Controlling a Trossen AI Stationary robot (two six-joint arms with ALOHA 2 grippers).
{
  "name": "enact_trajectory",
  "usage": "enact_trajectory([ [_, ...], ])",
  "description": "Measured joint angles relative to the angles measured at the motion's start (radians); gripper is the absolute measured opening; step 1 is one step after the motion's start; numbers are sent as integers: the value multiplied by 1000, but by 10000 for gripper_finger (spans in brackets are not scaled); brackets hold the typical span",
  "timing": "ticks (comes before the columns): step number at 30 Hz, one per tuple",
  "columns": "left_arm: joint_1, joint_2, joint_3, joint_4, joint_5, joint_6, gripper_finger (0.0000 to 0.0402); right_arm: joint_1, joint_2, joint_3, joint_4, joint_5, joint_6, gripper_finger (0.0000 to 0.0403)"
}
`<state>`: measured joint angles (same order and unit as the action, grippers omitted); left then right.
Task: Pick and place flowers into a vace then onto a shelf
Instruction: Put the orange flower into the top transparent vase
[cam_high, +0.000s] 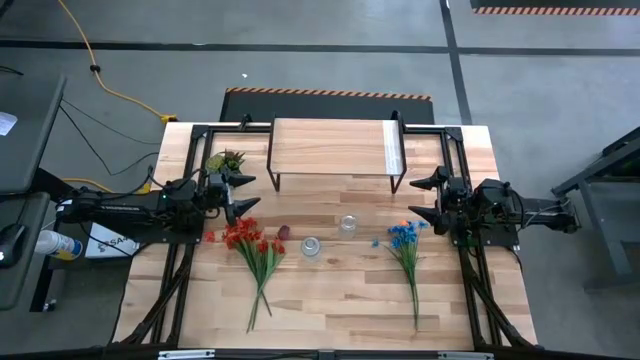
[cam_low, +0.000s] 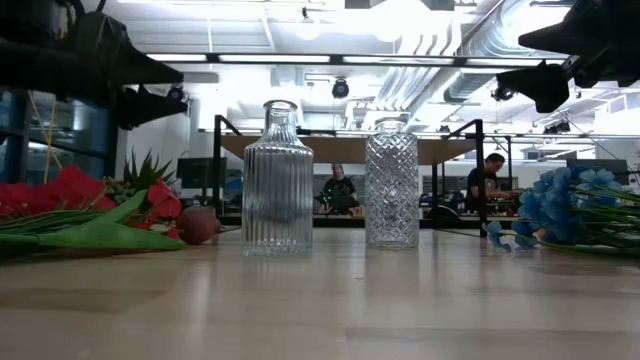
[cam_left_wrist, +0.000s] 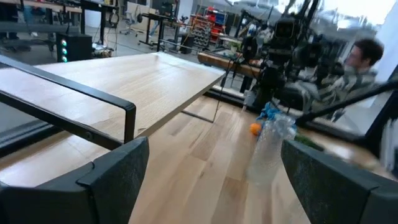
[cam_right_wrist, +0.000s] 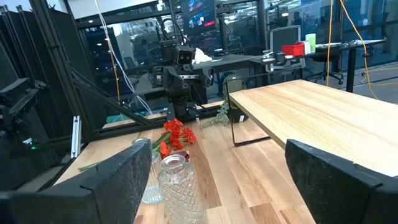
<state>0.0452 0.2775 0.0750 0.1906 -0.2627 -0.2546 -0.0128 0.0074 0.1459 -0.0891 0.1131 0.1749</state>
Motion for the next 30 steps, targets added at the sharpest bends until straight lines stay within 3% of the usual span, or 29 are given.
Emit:
enact_trajectory([
  [8, 0, 0, 0, 208, 1, -205, 399, 0, 0, 0, 73, 0, 23, 358],
  [16, 0, 0, 0, 419, 1, -226, 399, 0, 0, 0, 513, 27, 134, 358],
  [23, 0, -1, 0, 472, -16, -238, 399, 0, 0, 0, 692, 16, 95, 358],
  [30, 0, 0, 0, 480, -40, -364, 399, 0, 0, 0, 767, 55, 87, 358],
])
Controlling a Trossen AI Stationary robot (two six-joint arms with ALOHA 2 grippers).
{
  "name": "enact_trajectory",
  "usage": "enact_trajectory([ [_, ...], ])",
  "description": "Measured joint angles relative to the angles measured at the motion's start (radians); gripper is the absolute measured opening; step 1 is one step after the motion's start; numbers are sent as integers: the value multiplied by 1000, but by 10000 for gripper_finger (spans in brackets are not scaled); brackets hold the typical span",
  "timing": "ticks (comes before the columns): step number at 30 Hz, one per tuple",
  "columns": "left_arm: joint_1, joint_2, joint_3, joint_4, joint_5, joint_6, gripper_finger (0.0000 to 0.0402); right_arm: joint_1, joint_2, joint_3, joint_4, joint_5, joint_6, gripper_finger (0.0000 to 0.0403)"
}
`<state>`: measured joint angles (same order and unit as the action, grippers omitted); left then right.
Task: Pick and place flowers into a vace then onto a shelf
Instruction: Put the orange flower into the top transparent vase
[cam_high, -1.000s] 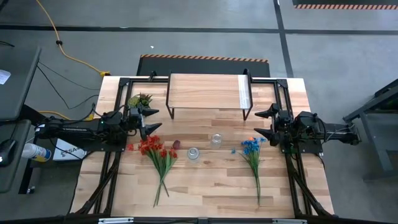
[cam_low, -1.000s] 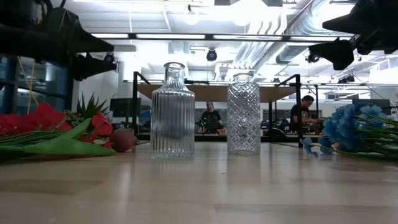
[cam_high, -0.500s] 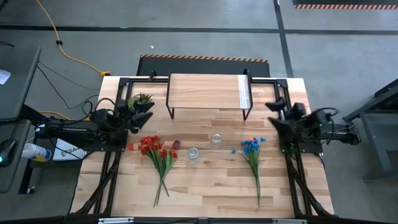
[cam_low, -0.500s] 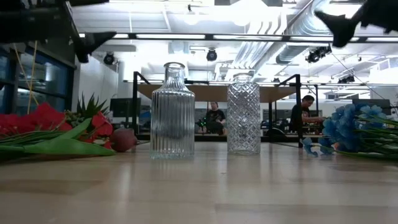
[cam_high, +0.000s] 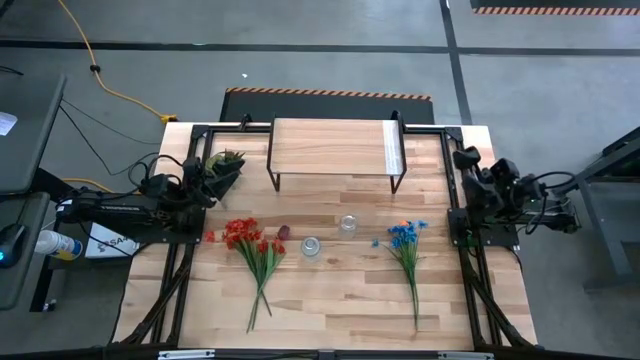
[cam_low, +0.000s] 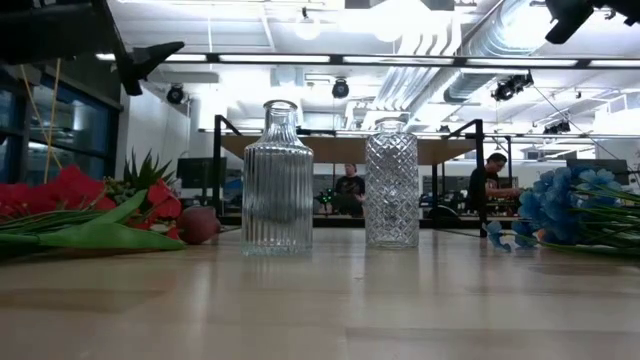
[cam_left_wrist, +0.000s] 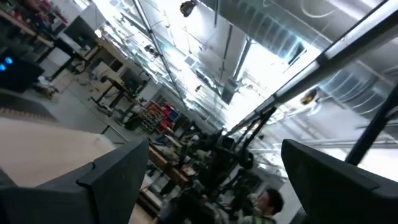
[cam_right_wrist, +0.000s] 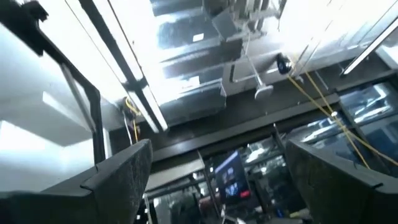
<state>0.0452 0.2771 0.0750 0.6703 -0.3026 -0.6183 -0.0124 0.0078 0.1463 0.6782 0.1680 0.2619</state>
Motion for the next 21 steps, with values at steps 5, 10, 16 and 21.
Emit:
enact_trajectory([
  [5, 0, 0, 0, 91, 73, -19, 399, 0, 0, 0, 55, 90, -24, 358],
  [10, 0, 0, 1, 203, 160, -17, 399, 0, 0, 0, 68, 225, -27, 358],
  [16, 0, 0, 1, 219, 179, -16, 399, 0, 0, 0, 66, 330, -27, 358],
  [21, 0, 0, 1, 216, 179, -15, 399, 0, 0, 0, 38, 388, -9, 358],
])
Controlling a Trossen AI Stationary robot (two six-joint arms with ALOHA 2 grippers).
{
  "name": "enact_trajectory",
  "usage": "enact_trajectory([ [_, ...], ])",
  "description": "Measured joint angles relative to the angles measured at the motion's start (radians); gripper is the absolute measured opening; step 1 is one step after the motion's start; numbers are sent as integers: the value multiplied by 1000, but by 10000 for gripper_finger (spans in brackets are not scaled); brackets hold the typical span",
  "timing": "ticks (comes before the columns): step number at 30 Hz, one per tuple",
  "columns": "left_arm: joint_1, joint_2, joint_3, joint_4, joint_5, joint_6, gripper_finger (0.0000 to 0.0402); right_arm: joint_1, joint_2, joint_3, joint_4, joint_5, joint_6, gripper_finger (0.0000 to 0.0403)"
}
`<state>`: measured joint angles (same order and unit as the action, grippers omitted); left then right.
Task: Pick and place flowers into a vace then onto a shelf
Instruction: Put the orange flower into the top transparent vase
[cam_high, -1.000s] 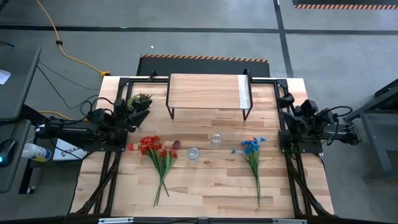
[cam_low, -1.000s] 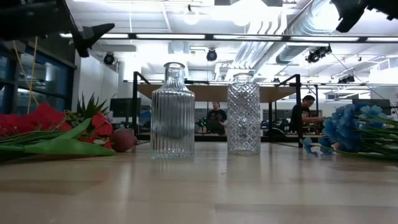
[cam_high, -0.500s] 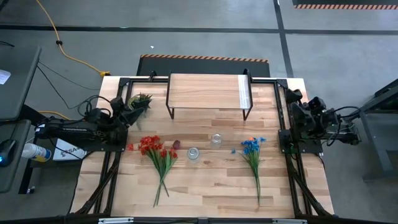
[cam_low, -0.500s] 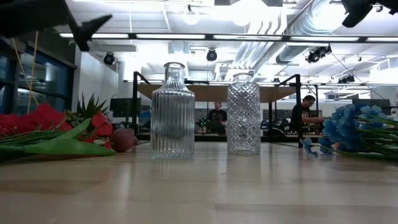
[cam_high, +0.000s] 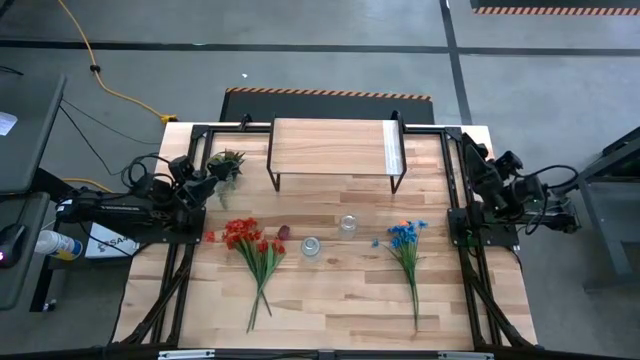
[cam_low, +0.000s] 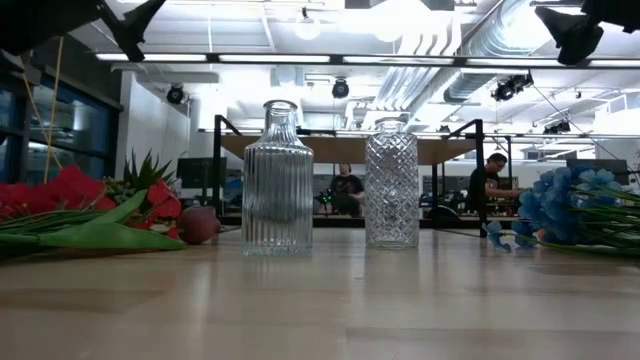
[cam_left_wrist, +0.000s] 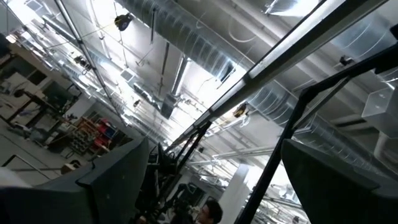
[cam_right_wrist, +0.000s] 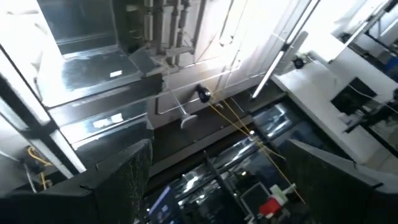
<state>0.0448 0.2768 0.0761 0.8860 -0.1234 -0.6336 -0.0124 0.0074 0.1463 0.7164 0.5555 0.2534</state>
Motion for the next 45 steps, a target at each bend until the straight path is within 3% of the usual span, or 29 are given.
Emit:
enact_trajectory([
  [5, 0, 0, 0, 0, 1, 0, 399, 0, 0, 0, -7, -66, 57, 358],
  [11, 0, 0, 0, 1, 2, 0, 399, 0, 0, 0, 13, -56, 81, 358],
  [18, 0, 1, 36, -7, 6, 2, 399, 0, 0, 67, 73, -193, 11, 358],
  [24, 0, 0, 193, -172, 44, 73, 399, 0, 38, 292, -69, -320, -112, 358],
  [32, 0, 14, 584, -791, 43, 106, 399, 0, 236, 674, -414, -510, -142, 358],
  [39, 0, 56, 839, -1032, 57, 112, 399, 0, 462, 1009, -742, -520, -142, 358],
  [45, 0, 87, 951, -1153, 63, 130, 399, 0, 643, 1304, -1046, -519, -124, 358],
])
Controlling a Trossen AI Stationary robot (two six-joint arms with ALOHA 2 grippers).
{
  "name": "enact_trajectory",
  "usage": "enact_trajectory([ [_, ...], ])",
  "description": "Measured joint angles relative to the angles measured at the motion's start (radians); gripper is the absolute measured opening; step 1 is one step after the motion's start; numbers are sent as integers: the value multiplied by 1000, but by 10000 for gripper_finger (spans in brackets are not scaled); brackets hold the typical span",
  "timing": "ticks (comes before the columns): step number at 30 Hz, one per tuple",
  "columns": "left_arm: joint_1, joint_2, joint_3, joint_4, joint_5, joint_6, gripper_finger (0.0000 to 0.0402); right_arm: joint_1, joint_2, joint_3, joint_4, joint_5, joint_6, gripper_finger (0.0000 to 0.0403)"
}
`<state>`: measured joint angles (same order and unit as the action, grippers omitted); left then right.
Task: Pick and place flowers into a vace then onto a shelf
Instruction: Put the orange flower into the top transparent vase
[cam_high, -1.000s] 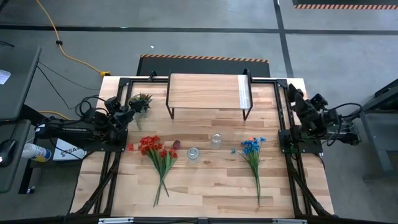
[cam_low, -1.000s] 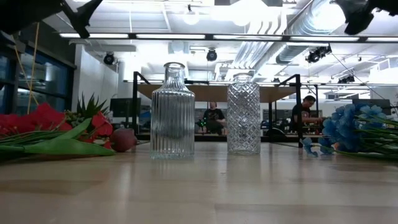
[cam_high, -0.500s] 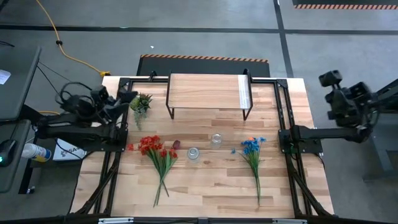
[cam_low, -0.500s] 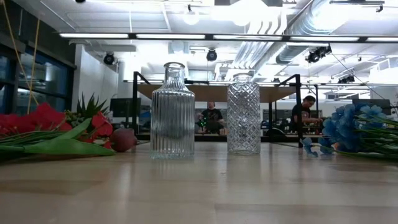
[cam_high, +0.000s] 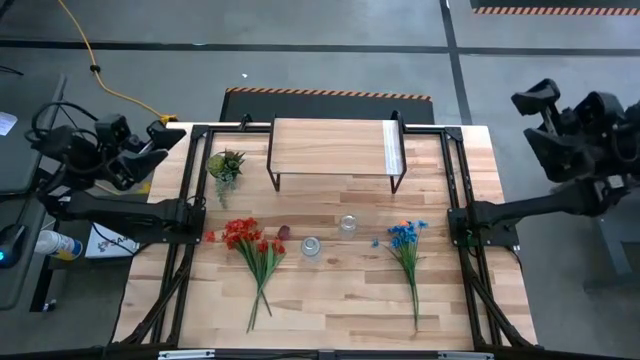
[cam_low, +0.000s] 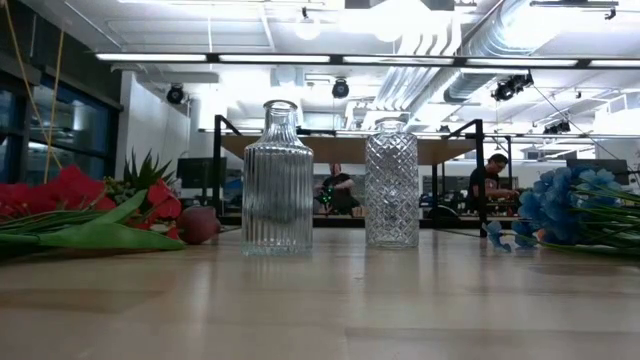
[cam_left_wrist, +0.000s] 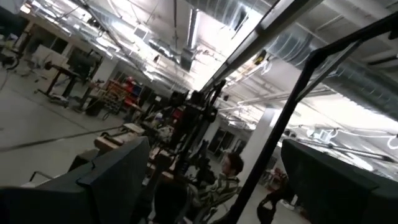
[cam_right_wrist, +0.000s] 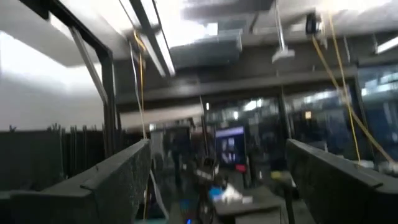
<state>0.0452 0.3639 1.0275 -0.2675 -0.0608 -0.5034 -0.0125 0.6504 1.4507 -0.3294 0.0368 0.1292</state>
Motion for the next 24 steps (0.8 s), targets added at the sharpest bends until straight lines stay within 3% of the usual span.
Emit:
enact_trajectory([
  [12, 0, 9, 21, -103, -34, -36, 399, 0, 245, 412, -341, -10, 29, 358],
  [17, 0, 8, 21, -103, -26, -62, 399, 0, 293, 490, -452, -11, 31, 358],
  [24, 0, 8, 21, -103, -26, -52, 399, 0, 304, 499, -495, -2, 31, 358],
])
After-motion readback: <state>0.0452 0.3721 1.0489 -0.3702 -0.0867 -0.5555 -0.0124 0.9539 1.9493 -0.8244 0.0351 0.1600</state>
